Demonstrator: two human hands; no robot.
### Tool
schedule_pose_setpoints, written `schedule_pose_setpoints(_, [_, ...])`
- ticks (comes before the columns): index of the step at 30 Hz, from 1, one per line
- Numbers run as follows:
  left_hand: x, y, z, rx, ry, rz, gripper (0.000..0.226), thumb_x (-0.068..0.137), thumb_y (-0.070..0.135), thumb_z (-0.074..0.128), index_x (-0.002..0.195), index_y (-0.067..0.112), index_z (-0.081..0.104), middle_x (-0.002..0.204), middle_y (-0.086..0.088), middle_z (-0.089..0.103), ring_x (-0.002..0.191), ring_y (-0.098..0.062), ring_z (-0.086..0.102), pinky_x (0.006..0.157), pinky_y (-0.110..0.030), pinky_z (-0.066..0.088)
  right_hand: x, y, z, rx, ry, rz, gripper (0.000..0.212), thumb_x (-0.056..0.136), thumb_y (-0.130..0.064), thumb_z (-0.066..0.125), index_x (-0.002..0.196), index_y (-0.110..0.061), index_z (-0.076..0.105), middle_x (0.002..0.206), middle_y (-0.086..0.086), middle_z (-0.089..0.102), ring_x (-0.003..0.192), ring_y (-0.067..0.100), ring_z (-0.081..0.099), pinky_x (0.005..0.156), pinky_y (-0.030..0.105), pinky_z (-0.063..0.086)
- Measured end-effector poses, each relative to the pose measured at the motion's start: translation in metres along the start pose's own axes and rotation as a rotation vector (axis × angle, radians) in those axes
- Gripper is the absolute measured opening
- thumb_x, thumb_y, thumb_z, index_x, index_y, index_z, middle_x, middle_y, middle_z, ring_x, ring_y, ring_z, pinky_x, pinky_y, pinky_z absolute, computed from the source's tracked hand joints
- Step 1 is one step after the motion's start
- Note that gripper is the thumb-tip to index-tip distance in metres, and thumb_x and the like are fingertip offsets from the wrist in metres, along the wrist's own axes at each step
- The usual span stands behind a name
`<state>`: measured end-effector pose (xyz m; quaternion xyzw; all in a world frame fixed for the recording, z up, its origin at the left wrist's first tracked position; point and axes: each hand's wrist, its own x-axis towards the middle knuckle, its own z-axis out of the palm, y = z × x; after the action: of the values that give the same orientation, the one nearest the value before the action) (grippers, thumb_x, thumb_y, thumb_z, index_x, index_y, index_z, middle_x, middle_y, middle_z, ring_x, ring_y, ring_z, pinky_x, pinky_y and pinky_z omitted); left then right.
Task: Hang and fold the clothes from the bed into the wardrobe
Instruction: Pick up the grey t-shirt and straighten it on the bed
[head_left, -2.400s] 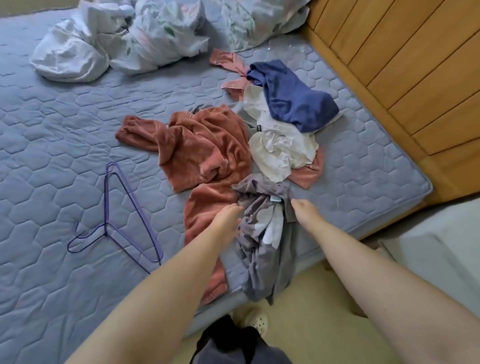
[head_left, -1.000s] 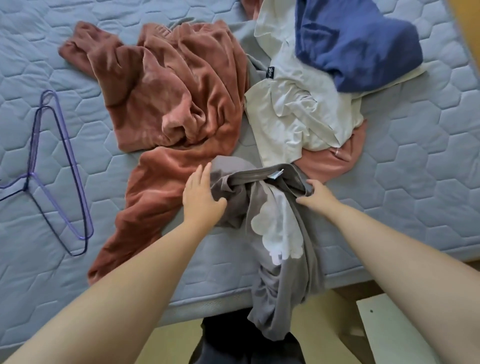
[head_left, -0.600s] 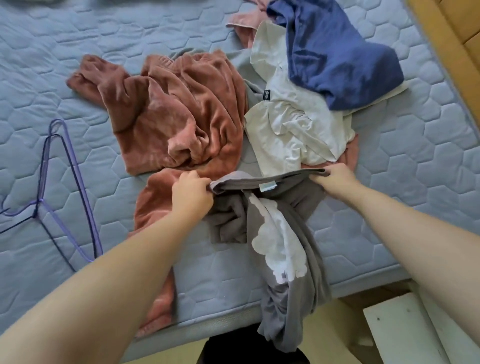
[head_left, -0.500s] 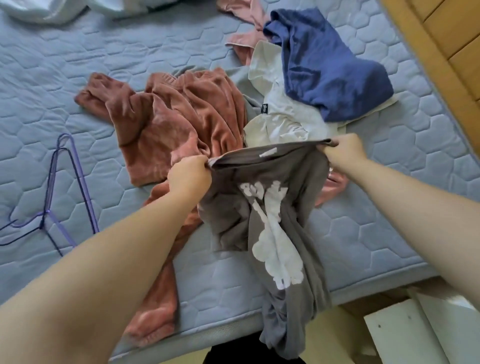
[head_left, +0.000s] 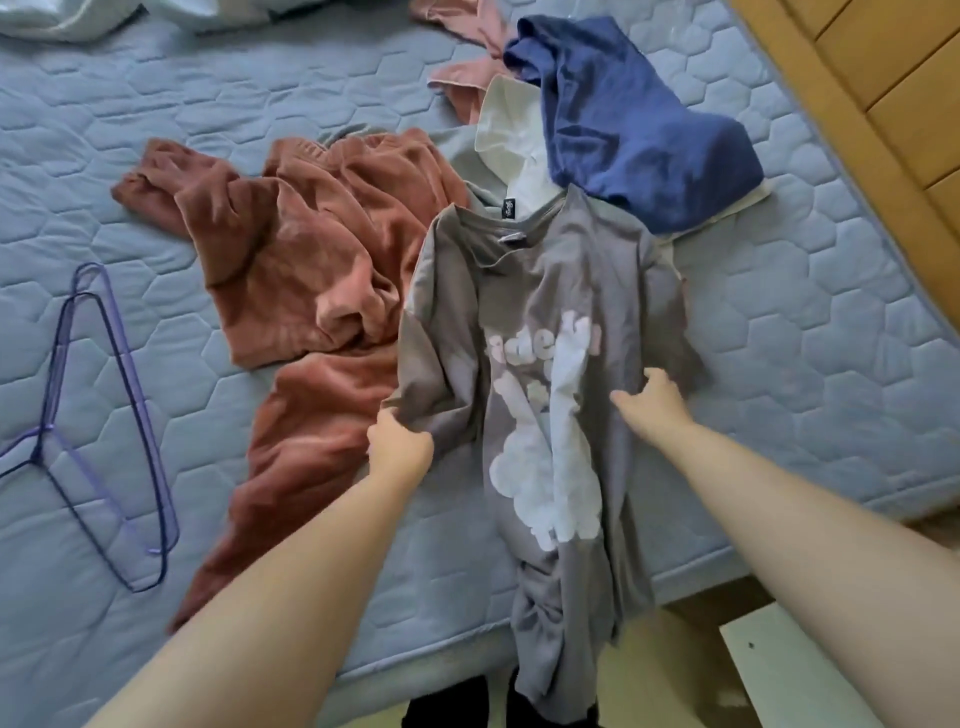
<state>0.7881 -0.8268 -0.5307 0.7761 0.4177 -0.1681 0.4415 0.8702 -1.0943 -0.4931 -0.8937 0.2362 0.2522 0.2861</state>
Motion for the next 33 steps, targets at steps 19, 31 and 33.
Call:
schedule_pose_setpoints(19, [-0.012,-0.028,-0.008,-1.054,0.066,-0.281,0.042,0.098,0.007,0.039,0.139,0.017,0.036,0.121,-0.003,0.053,0.108,-0.022,0.058,0.095,-0.038,0.040,0.018,0.146,-0.007,0.243,0.070,0.237,0.062,0.081,-0.043,0.071,0.122,0.002,0.058,0.123,0.020,0.061,0.113,0.035,0.057,0.093,0.040,0.047])
schedule_pose_setpoints(31, [-0.137,-0.118,0.126,-0.435,-0.511,-0.375,0.020,0.098,0.033,0.050,0.110,0.017,0.053,0.102,-0.008,0.060,0.086,-0.022,0.060,0.072,-0.032,0.051,-0.062,0.226,0.043,0.354,-0.484,0.304,0.083,0.080,-0.028,0.077,0.146,-0.004,0.032,0.144,0.013,0.045,0.122,0.030,0.051,0.100,0.044,0.044])
schedule_pose_setpoints(33, [-0.145,-0.122,0.129,-0.549,-0.549,-0.377,0.032,0.096,0.035,0.054,0.119,0.013,0.053,0.112,-0.007,0.063,0.101,-0.025,0.062,0.079,-0.036,0.053,-0.073,0.232,0.048,0.302,-0.534,0.304,0.076,0.079,-0.020,0.077,0.142,-0.004,0.039,0.138,0.015,0.051,0.117,0.030,0.054,0.098,0.043,0.046])
